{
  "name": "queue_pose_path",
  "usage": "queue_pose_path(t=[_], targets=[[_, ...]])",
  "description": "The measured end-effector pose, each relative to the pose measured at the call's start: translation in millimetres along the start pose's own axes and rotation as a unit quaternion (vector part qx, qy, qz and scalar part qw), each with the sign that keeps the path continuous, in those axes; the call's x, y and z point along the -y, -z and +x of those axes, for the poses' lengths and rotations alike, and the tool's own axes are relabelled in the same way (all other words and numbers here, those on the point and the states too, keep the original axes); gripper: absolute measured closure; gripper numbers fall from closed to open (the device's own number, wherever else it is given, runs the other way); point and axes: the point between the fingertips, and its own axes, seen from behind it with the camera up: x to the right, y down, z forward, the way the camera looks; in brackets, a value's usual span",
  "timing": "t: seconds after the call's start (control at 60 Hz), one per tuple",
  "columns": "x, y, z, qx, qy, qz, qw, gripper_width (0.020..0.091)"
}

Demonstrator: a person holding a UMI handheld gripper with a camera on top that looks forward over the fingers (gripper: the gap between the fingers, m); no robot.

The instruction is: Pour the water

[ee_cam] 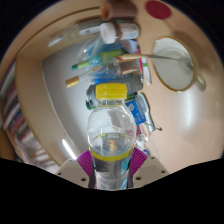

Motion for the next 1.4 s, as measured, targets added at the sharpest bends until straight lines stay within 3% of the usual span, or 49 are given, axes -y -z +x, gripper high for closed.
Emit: queue_pose_path(t=[0.133,0.317,0.483,0.617,0.733,0.833,0.883,0.967,1.083,1.15,1.283,1.4], targets=[[38.5,5.5,0.6,0.031,-0.127,0.043,0.991,0.0662],[64.5,17.1,-4.3,0.074,-0.246,0.073,0.964,0.0666],[72.9,20.3,-17.9,0.104,-0.276,0.076,0.953,0.0666],[66.3,20.8,-35.0,0.117,-0.263,0.056,0.956,0.0665],[43.4,29.3,-71.2,0.105,-0.106,0.026,0.988,0.0666],[31.2,52.4,-134.2,0.096,0.116,0.026,0.988,0.0666],[32.6,69.9,-175.9,0.099,0.250,0.045,0.962,0.0659],[71.8,110.0,-241.3,0.090,0.466,0.118,0.873,0.0661],[138.5,146.6,-290.9,0.017,0.651,0.246,0.718,0.0656],[189.9,156.6,-273.4,-0.041,0.698,0.284,0.657,0.0631],[284.9,145.1,-168.9,-0.164,0.742,0.271,0.591,0.0597],[318.7,132.3,-86.9,-0.198,0.761,0.224,0.575,0.0581]])
